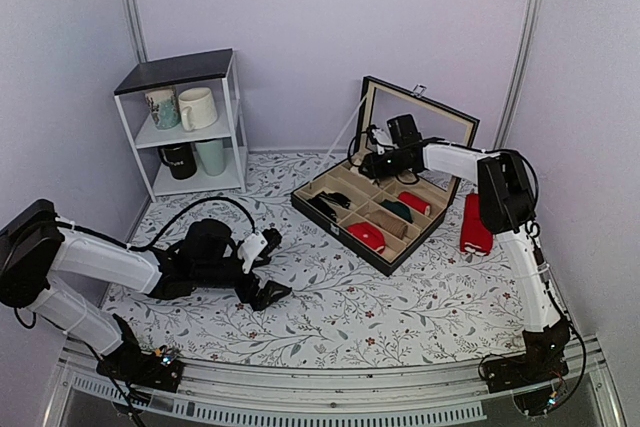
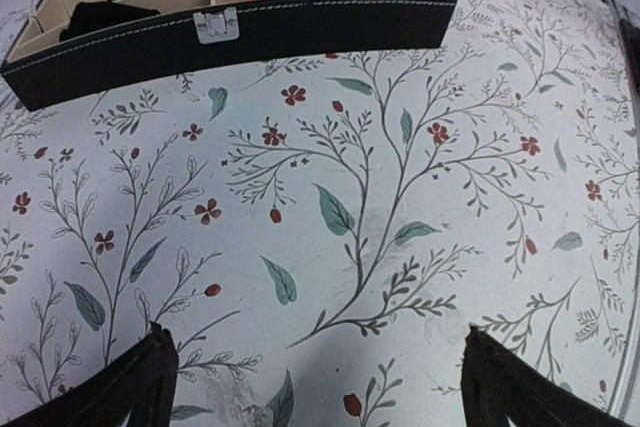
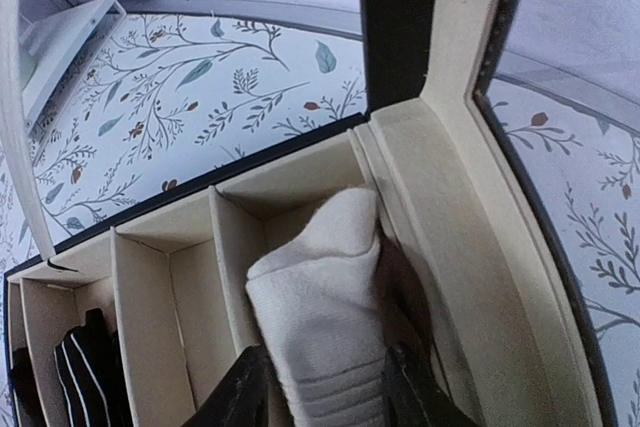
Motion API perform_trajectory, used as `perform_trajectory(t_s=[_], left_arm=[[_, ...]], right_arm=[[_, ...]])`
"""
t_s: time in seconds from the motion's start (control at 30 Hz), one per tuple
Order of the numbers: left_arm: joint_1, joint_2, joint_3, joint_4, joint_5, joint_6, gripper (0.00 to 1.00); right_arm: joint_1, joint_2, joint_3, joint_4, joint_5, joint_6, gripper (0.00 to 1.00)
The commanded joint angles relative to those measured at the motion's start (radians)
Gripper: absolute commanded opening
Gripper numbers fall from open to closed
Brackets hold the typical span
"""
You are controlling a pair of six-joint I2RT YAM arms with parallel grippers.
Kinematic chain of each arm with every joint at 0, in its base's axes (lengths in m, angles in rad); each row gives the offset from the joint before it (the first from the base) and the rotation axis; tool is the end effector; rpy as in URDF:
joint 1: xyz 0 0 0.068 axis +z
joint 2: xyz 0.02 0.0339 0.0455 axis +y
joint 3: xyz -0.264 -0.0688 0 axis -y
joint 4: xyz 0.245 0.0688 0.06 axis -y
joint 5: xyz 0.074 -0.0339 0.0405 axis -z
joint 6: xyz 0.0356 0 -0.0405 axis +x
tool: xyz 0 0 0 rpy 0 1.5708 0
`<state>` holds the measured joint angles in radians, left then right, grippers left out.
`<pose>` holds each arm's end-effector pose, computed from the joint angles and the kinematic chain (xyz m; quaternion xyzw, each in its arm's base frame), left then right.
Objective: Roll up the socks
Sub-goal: Adjust the pair of socks at the center of the board, then reset both arms
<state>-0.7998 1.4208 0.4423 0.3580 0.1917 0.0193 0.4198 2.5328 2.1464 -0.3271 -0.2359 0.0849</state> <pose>0.1733 -0.1881 0.1414 0.3926 0.7945 -0.2519 0.3888 0.5155 0.2392 0.1566 -0.1988 0.8824 0.2067 0.3730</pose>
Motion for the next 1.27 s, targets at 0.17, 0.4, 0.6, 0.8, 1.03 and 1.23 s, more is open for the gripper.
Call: perform_trajectory(t_s=[0.17, 0.4, 0.6, 0.8, 1.03, 1.23], left_arm=[[0.023, 0.014, 0.016, 0.029, -0.078, -0.050, 0.99], [0.036, 0.008, 0.056, 0.006, -0.160, -0.178, 1.00], [0.037, -0.036, 0.073, -0.013, -0.203, -0.270, 0.99], [0.037, -0.131, 0.041, -0.010, -0.341, -0.375, 0.99], [0.036, -0.134, 0.049, -0.028, -0.406, -0.399, 1.00], [0.035, -0.146, 0.045, -0.024, -0.399, -0.381, 0.99]], right_arm=[[0.027, -0.301, -0.176, 0.102, 0.066, -0.037, 0.51], [0.098, -0.495, -0.416, 0.133, 0.106, -0.008, 0.79], [0.183, -0.735, -0.718, 0.186, 0.161, 0.047, 1.00], [0.255, -0.929, -1.003, 0.225, 0.201, 0.139, 1.00], [0.294, -1.099, -1.254, 0.295, 0.232, 0.228, 1.00], [0.332, -1.149, -1.318, 0.233, 0.286, 0.237, 1.00]])
